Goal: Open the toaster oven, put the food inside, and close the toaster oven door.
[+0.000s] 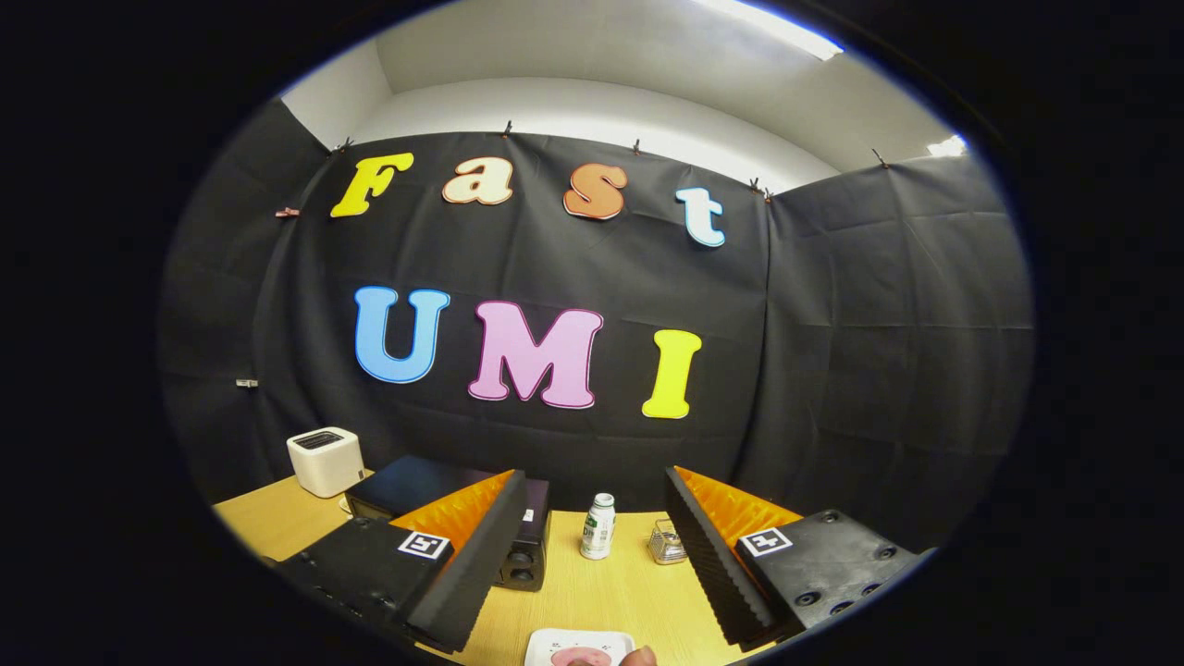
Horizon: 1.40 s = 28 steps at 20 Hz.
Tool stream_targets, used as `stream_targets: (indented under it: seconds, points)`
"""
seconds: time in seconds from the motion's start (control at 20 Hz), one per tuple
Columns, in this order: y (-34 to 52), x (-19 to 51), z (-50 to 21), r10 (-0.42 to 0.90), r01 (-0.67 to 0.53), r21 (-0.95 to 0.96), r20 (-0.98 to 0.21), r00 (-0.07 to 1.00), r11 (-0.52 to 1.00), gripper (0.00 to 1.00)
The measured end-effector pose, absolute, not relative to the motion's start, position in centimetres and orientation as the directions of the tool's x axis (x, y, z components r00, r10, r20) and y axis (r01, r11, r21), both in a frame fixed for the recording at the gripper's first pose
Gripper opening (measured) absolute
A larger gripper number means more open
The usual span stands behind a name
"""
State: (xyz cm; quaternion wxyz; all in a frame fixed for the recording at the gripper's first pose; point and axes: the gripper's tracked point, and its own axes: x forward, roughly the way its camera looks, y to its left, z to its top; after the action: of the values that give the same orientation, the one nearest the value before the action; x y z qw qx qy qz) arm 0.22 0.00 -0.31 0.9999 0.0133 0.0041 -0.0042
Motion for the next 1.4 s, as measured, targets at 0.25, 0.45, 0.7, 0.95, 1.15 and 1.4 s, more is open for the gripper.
stream_targets:
  seconds: [0.25,0.45,0.7,0.95,1.15,1.4]
  points:
    - [0.0,0.3,-0.5,-0.022,0.023,0.02,-0.013,1.0,1.0,0.98]
    - [0.2,0.4,-0.9,-0.03,0.03,0.033,-0.022,0.999,0.999,0.98]
    - [0.7,0.7,-1.2,-0.036,0.037,0.012,-0.028,0.999,0.999,0.98]
    - [3.2,1.3,-2.6,-0.015,0.016,0.016,-0.064,0.998,1.0,0.98]
    - [6.7,2.3,-3.7,0.011,-0.005,0.062,-0.089,0.996,0.998,0.98]
    - [12.6,4.6,-6.2,0.053,-0.037,0.115,-0.137,0.989,0.993,0.98]
